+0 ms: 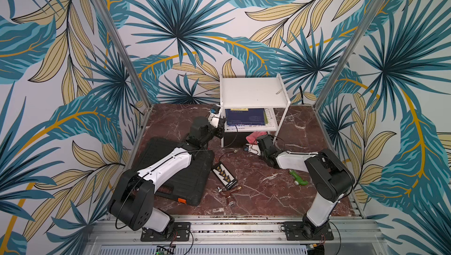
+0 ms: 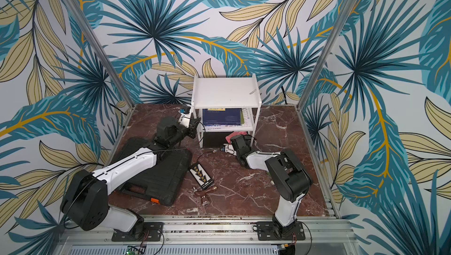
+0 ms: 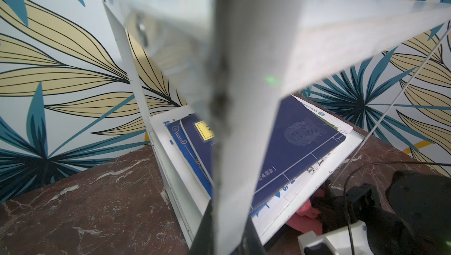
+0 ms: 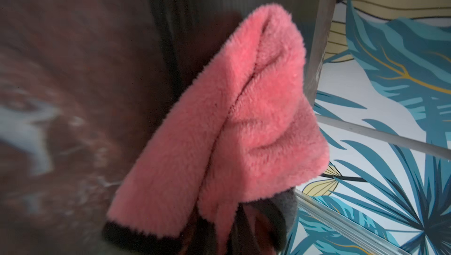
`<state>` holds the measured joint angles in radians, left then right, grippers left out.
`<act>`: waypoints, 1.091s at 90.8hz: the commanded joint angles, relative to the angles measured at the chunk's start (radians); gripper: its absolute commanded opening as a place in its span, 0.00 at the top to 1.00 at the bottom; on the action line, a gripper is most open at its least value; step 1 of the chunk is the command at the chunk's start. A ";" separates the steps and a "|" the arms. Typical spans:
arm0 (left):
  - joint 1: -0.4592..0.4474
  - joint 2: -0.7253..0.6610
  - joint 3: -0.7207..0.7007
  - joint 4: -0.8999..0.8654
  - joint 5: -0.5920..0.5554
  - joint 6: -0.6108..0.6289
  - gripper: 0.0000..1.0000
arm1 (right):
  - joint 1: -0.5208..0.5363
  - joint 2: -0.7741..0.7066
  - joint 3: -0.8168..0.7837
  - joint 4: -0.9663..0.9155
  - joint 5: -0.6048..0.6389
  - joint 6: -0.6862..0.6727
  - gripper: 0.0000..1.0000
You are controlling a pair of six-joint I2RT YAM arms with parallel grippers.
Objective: Wipe the bookshelf clean with a cloth
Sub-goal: Wipe the dust from the shelf.
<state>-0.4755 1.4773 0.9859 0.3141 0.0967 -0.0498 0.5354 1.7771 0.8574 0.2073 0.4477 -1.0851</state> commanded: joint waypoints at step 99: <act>0.045 -0.003 -0.013 -0.108 -0.019 -0.069 1.00 | -0.044 -0.677 -0.189 -0.198 -0.130 0.945 1.00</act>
<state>-0.4625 1.4780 0.9863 0.3138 0.1204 -0.0509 0.5819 1.4250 0.7471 -0.0025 0.5213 -0.4786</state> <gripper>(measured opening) 0.135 0.109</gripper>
